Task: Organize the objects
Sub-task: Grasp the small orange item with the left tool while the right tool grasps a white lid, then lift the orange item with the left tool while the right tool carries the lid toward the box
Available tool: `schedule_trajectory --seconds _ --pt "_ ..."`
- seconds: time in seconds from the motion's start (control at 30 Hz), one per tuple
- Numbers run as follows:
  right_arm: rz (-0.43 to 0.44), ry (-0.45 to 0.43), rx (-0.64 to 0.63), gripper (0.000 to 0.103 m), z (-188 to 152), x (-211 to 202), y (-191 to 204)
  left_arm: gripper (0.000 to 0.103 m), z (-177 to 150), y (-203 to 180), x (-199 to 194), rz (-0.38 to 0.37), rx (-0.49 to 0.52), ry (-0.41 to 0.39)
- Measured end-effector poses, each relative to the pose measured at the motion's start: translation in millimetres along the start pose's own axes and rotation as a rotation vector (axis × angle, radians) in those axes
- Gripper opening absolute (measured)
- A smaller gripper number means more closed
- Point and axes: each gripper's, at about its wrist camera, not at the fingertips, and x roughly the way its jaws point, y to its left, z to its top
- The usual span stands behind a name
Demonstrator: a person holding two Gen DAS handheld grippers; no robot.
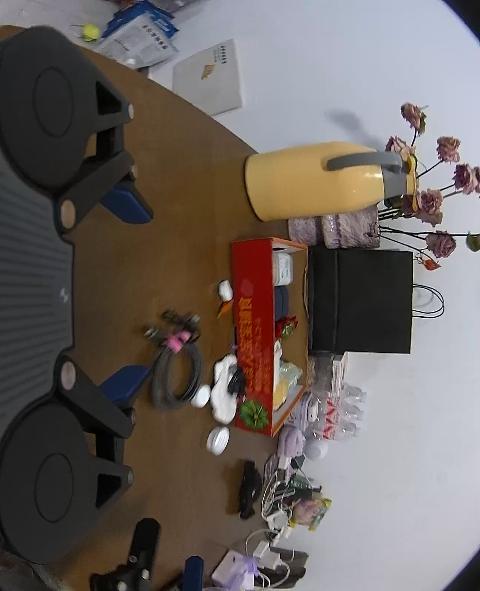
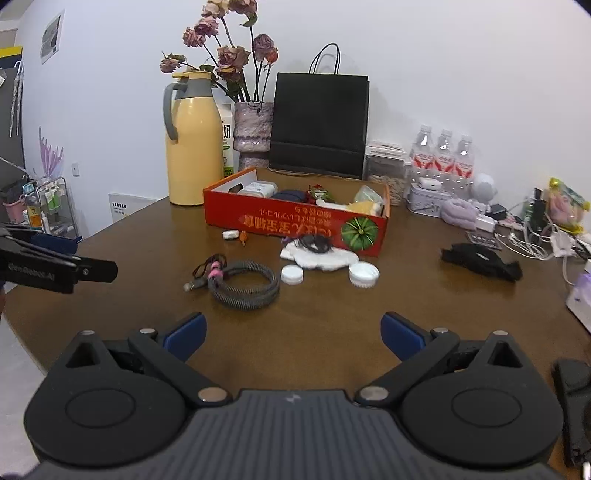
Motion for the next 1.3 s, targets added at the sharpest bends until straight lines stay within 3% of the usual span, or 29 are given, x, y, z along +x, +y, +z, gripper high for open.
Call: schedule_trajectory --seconds 0.1,0.27,0.47,0.6,0.67,0.8,1.0,1.03,1.1,1.13,1.3 --pt "-0.001 0.003 0.001 0.094 17 36 -4 0.070 17 10 37 -0.015 0.017 -0.005" --pt "-0.004 0.034 0.039 0.078 33 90 -17 0.069 44 23 99 -0.015 0.030 -0.006" --pt "0.004 0.078 0.066 0.068 36 132 -25 0.068 66 17 156 -0.093 0.035 -0.001" --pt "-0.067 0.075 0.061 0.068 35 144 -34 0.050 75 5 180 -0.180 0.007 0.024" --pt "-0.096 0.086 0.068 0.069 33 151 -42 0.048 79 -4 193 -0.220 0.007 0.052" --pt "-0.121 0.109 0.103 0.069 29 168 -62 0.043 78 -21 217 -0.123 0.042 0.113" --pt "-0.135 0.137 0.132 0.067 28 197 -81 0.043 77 -10 229 -0.106 -0.003 0.115" --pt "-0.133 0.131 0.141 0.061 27 199 -83 0.043 77 -8 231 -0.109 -0.016 0.109" --pt "-0.142 0.132 0.156 0.040 24 205 -86 0.035 76 -7 234 -0.096 -0.024 0.092" --pt "-0.154 0.125 0.152 0.041 23 204 -84 0.015 76 -8 235 -0.081 -0.017 0.086" --pt "-0.122 0.104 0.159 0.041 22 198 -80 0.012 74 -11 231 -0.107 -0.005 0.077"
